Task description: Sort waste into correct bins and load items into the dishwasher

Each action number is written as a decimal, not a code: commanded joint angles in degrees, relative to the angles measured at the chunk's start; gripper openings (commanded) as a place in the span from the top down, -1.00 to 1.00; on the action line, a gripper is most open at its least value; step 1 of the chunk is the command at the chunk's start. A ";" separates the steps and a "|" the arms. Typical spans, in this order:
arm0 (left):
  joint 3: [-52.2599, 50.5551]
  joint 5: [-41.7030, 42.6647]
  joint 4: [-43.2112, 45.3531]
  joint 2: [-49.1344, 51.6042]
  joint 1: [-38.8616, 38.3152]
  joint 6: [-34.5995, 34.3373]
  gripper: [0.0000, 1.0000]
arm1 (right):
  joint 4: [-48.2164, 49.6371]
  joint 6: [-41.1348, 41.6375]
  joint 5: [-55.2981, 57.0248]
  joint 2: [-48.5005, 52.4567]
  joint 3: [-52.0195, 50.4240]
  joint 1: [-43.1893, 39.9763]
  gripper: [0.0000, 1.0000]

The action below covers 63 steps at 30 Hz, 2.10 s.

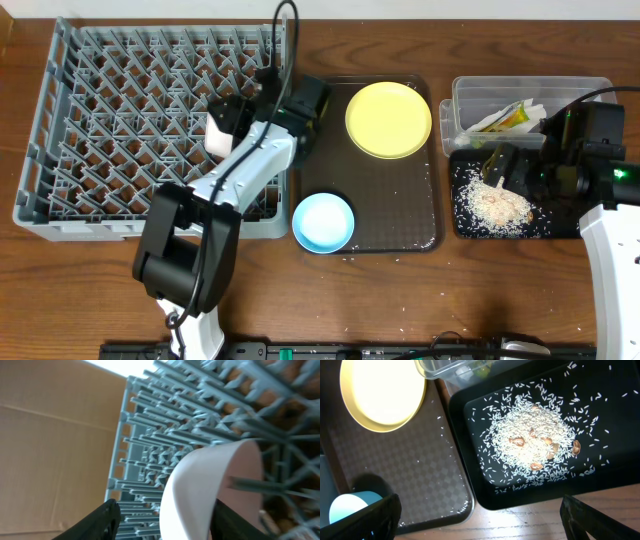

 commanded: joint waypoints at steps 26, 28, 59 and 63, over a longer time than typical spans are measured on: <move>-0.35 55.76 -6.21 -20.33 21.07 -14.75 0.85 | -0.02 -0.90 -0.26 0.09 1.01 -0.61 -0.99; -0.35 60.54 -6.10 -19.56 24.85 -14.69 0.85 | -0.02 -0.90 -0.24 0.09 1.01 -0.61 -0.98; -0.33 83.27 -4.83 -10.69 26.62 -5.81 0.85 | -0.02 -0.90 -0.26 0.09 1.01 -0.61 -0.98; -0.33 83.08 -4.68 -10.69 24.37 -4.87 0.85 | -0.02 -0.90 -0.24 0.09 1.01 -0.61 -0.98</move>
